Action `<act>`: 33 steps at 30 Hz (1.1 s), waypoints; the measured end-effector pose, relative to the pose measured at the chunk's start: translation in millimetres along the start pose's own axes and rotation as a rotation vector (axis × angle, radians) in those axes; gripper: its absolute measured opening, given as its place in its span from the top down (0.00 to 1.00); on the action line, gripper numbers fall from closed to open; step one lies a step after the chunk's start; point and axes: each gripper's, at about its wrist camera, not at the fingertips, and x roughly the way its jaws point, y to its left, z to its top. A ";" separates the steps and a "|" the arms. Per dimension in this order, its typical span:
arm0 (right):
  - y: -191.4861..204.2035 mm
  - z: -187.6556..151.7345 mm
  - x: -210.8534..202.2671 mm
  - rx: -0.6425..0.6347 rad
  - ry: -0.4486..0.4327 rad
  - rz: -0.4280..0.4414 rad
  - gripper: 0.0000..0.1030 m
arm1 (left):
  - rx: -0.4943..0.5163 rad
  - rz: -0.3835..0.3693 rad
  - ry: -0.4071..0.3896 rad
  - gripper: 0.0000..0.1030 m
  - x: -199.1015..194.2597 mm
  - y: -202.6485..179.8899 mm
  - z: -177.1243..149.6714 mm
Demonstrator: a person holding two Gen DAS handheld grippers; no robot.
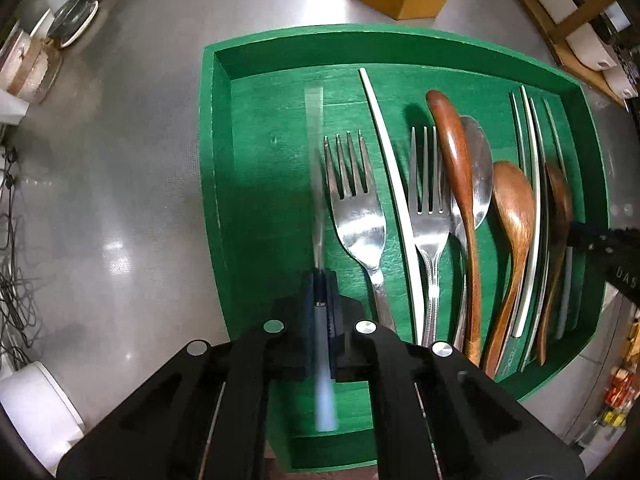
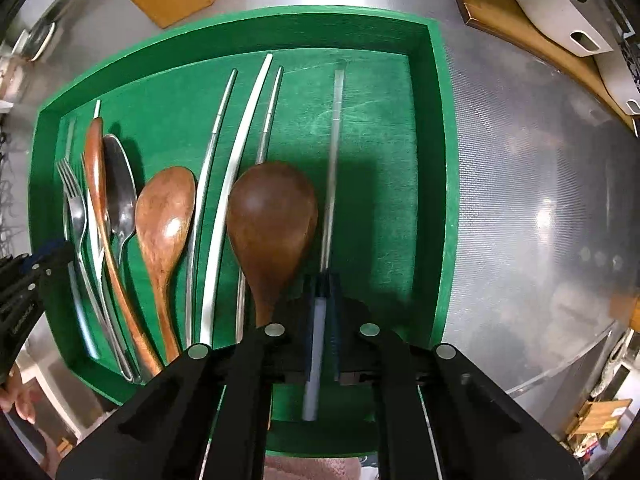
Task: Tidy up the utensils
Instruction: 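Grasp a white-handled knife with the left tool while the right tool grasps a metal chopstick, then lift the knife with the left tool while the right tool carries the chopstick into the orange holder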
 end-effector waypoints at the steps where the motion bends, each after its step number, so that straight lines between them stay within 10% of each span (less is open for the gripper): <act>1: -2.1 3.0 -2.4 0.003 0.001 0.005 0.94 | 0.008 -0.001 -0.004 0.96 0.3 -1.1 -0.3; 18: -52.7 -35.0 -44.1 0.034 -0.164 0.220 0.94 | -0.060 -0.250 -0.161 0.96 -47.7 42.6 -27.3; 33: -35.6 13.7 -131.7 0.032 -0.761 0.430 0.94 | -0.072 -0.442 -0.809 0.96 -123.9 42.7 12.0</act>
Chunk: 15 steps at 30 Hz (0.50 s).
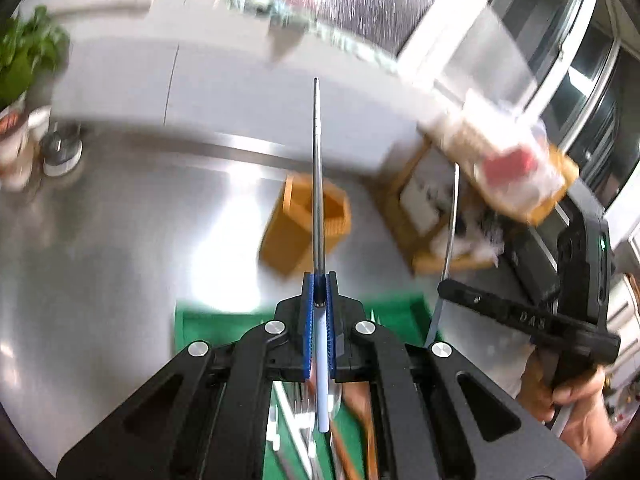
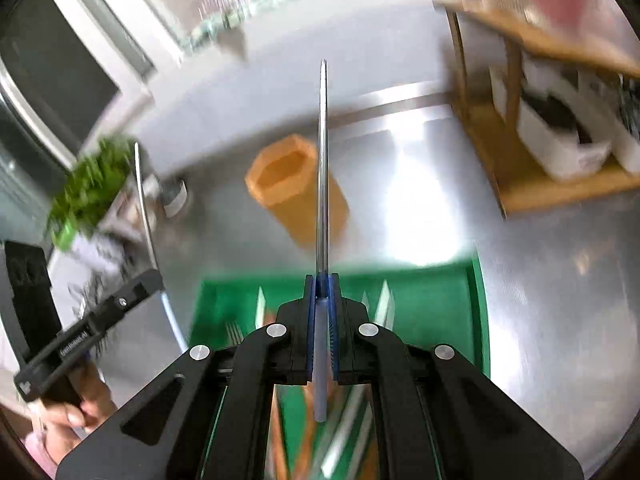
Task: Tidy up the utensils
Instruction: 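Lift the knife with the left tool while the right tool carries the chopstick into the orange holder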
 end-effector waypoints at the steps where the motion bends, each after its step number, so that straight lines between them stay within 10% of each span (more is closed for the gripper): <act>1: 1.7 10.1 2.9 0.003 -0.035 0.006 0.94 | -0.006 -0.004 -0.029 0.96 3.5 0.3 9.8; 15: 21.1 105.0 74.8 0.021 -0.245 0.023 0.94 | -0.016 0.053 -0.235 0.96 87.3 -4.5 110.0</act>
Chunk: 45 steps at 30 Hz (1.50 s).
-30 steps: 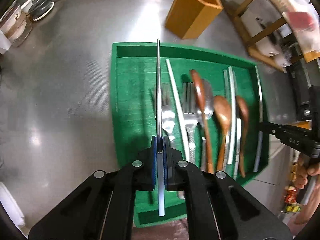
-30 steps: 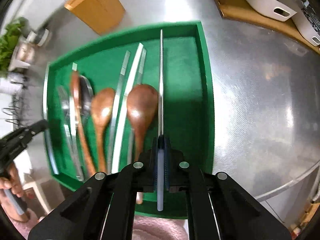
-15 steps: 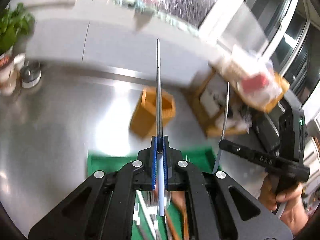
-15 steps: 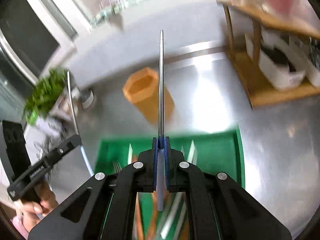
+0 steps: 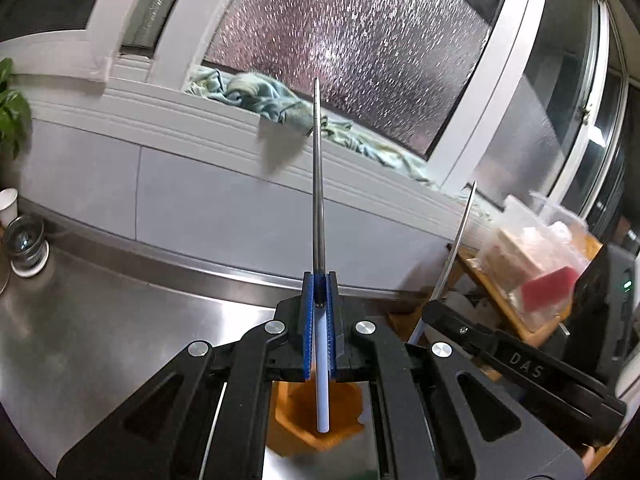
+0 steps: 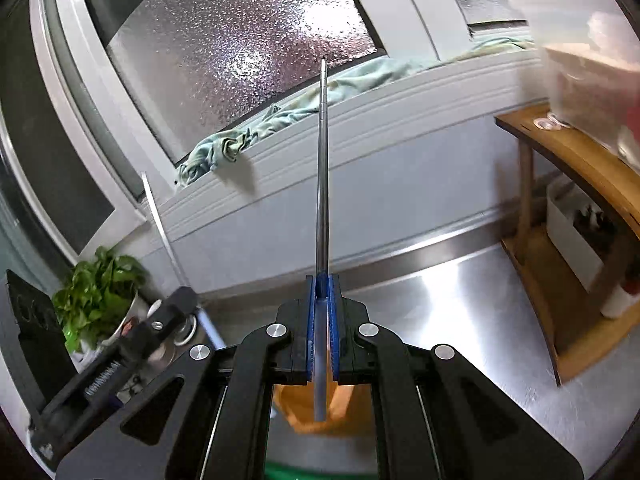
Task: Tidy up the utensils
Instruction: 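Lift the knife with the left tool while the right tool carries the chopstick into the orange holder, then grasp a silver fork with the left tool while the right tool grasps a wooden spoon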
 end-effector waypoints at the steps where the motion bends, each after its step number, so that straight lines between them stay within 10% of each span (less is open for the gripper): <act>1: -0.6 0.2 5.3 -0.003 0.006 -0.005 0.94 | 0.005 0.009 0.006 0.96 7.4 0.1 -0.7; 20: -12.2 -43.2 44.1 -0.048 0.198 0.000 0.91 | 0.052 -0.017 0.205 0.94 43.1 24.5 -54.1; 31: -14.5 -53.3 30.3 -0.033 0.242 -0.004 0.77 | 0.037 0.018 0.220 0.76 24.1 29.9 -55.6; 35: -13.5 -53.1 10.5 -0.057 0.227 -0.025 0.74 | 0.036 0.021 0.215 0.58 2.0 31.7 -54.5; 40: -8.3 -61.9 -29.6 -0.120 0.217 -0.087 0.39 | 0.050 0.026 0.247 0.30 -38.2 25.4 -59.0; 45: -13.0 -82.5 -54.0 -0.126 0.370 -0.130 0.23 | 0.003 0.028 0.382 0.08 -67.7 25.6 -75.7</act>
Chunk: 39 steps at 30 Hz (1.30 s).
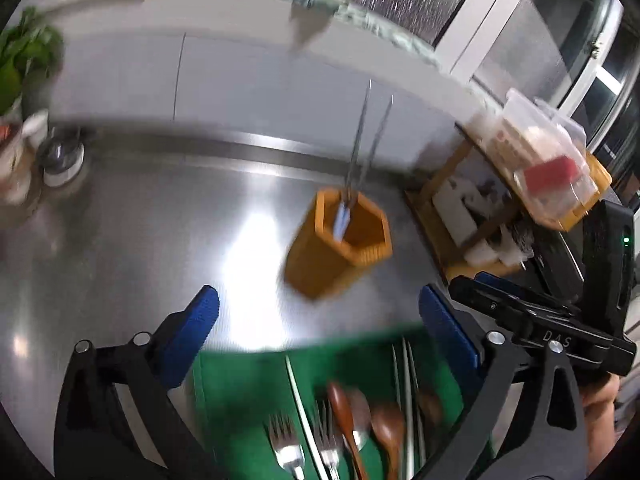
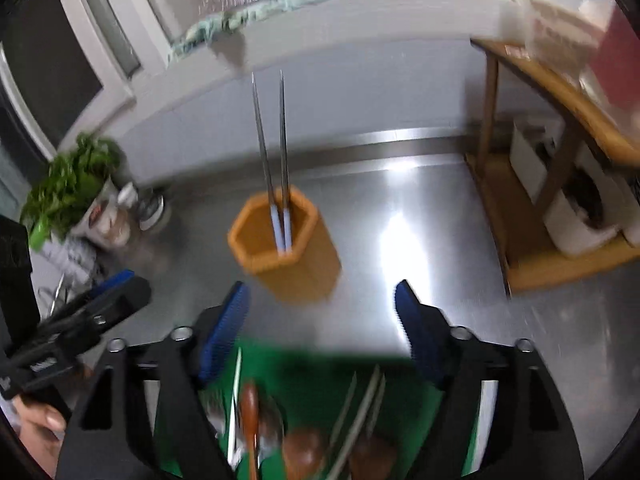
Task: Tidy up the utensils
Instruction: 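Grasp a silver fork with the left tool while the right tool grasps a wooden spoon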
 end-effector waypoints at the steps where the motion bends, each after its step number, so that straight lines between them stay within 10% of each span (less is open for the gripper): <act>1: -1.4 -5.3 -1.3 0.002 0.029 -0.001 0.22 | -0.009 -0.003 0.028 0.08 -1.4 0.8 -5.3; 12: -27.6 -79.6 -11.3 0.076 0.327 0.030 0.18 | -0.077 -0.005 0.379 0.09 9.2 5.7 -78.6; 18: -38.4 -105.2 2.3 0.149 0.426 0.052 0.56 | -0.150 -0.096 0.463 0.43 22.4 5.5 -99.3; 26: -49.8 -120.4 16.3 0.187 0.464 0.003 0.66 | -0.105 0.077 0.531 0.79 33.7 13.1 -110.9; 39: -46.3 -125.1 33.6 0.205 0.505 0.013 0.70 | 0.006 0.205 0.605 0.82 55.1 -4.1 -117.4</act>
